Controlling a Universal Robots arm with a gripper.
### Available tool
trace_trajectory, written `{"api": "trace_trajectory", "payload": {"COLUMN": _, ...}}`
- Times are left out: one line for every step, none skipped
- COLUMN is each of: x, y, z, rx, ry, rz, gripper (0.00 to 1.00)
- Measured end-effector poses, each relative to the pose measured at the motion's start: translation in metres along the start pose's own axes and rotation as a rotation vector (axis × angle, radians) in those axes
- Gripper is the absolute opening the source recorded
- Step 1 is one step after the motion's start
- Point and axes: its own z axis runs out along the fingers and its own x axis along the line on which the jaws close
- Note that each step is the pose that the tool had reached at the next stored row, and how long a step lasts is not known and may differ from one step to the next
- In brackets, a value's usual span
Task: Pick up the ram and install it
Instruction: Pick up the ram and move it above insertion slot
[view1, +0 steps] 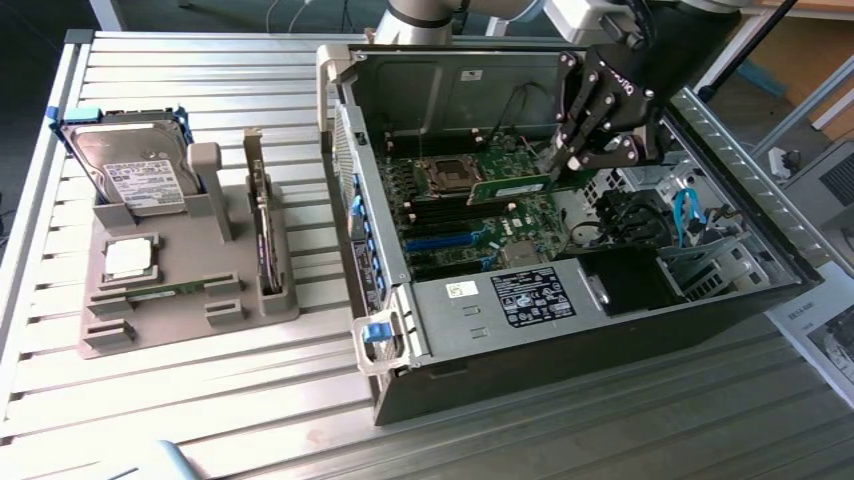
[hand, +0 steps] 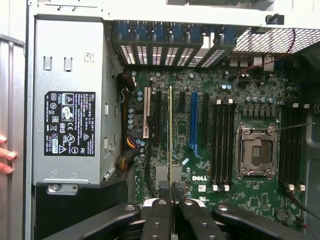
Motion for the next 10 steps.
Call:
{"api": "trace_trajectory", "payload": {"x": 0.0000, "y": -0.0007, "z": 0.0000, "rx": -0.0031, "ry": -0.0001, "rz": 0.000, "gripper": 0.12}}
{"api": "trace_trajectory", "payload": {"x": 0.0001, "y": -0.0020, "z": 0.0000, "rx": -0.0080, "ry": -0.0003, "rz": 0.000, "gripper": 0.12}}
{"api": "trace_trajectory", "payload": {"x": 0.0002, "y": -0.0050, "z": -0.0002, "rx": -0.0199, "ry": -0.0006, "rz": 0.001, "gripper": 0.12}}
{"api": "trace_trajectory", "payload": {"x": 0.0003, "y": -0.0065, "z": -0.0002, "rx": -0.0263, "ry": -0.0008, "rz": 0.001, "gripper": 0.12}}
{"api": "trace_trajectory", "payload": {"x": 0.0003, "y": -0.0075, "z": -0.0003, "rx": -0.0304, "ry": -0.0009, "rz": 0.001, "gripper": 0.12}}
{"api": "trace_trajectory", "payload": {"x": 0.0003, "y": -0.0077, "z": -0.0003, "rx": -0.0312, "ry": -0.0010, "rz": 0.001, "gripper": 0.12}}
{"api": "trace_trajectory", "payload": {"x": 0.0003, "y": -0.0077, "z": -0.0003, "rx": -0.0313, "ry": -0.0009, "rz": 0.001, "gripper": 0.12}}
{"api": "trace_trajectory", "payload": {"x": 0.0003, "y": -0.0077, "z": -0.0002, "rx": -0.0313, "ry": -0.0010, "rz": 0.001, "gripper": 0.12}}
{"api": "trace_trajectory", "payload": {"x": 0.0003, "y": -0.0077, "z": -0.0002, "rx": -0.0313, "ry": -0.0010, "rz": 0.001, "gripper": 0.12}}
{"api": "trace_trajectory", "payload": {"x": 0.0003, "y": -0.0077, "z": -0.0002, "rx": -0.0313, "ry": -0.0010, "rz": 0.001, "gripper": 0.12}}
